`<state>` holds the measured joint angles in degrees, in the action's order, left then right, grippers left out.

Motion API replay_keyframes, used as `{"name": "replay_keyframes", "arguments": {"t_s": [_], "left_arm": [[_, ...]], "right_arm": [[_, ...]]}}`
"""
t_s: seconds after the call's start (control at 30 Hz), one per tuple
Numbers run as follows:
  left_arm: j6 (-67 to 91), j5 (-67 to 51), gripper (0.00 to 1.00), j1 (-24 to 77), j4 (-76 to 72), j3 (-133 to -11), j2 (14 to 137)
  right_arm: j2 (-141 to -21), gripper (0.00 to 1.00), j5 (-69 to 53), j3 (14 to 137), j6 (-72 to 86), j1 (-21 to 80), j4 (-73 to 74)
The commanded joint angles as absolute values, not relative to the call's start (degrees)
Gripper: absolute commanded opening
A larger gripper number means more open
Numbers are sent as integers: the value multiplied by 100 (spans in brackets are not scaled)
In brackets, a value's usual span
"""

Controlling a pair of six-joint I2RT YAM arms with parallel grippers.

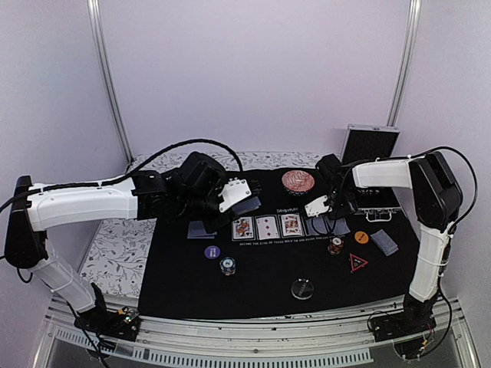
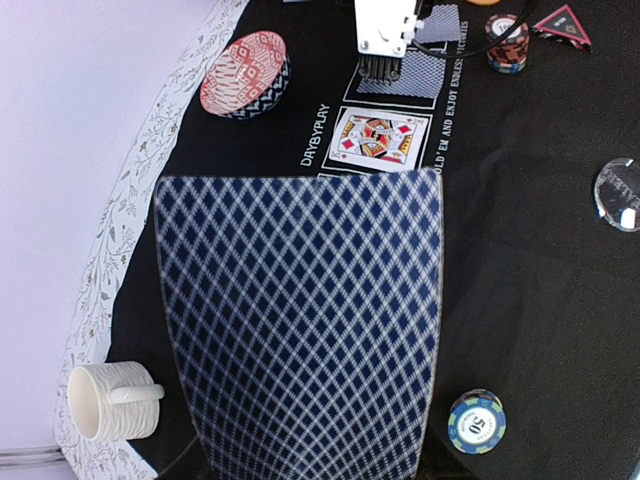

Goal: Distribute texas hold em gaming equipment
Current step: Distribute the poker card in the community card area.

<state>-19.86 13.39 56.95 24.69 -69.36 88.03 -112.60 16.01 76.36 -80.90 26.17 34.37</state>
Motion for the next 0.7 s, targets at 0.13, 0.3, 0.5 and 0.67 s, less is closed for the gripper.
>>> {"name": "replay_keyframes", "arguments": {"t_s": [0.13,0.3,0.5,0.67], "left_arm": [[-2003,1362,41,5694,2329,-6893,8666],[-1998,1362,41,5689,2329,-6891,8674],[-1998,1375,42,5675,2312,-6873,8722],[-1961,1362,42,5571,2324,-6888,8817]], "right_arm": [[-10991,47,1679,7409,-8121,2600,3155],[-10592,99,1883,7262,-8101,2656,2454],[-9687,99,1897,7027,-7705,2709,954],[-8679,99,1947,6458,-6858,2716,-550]]}}
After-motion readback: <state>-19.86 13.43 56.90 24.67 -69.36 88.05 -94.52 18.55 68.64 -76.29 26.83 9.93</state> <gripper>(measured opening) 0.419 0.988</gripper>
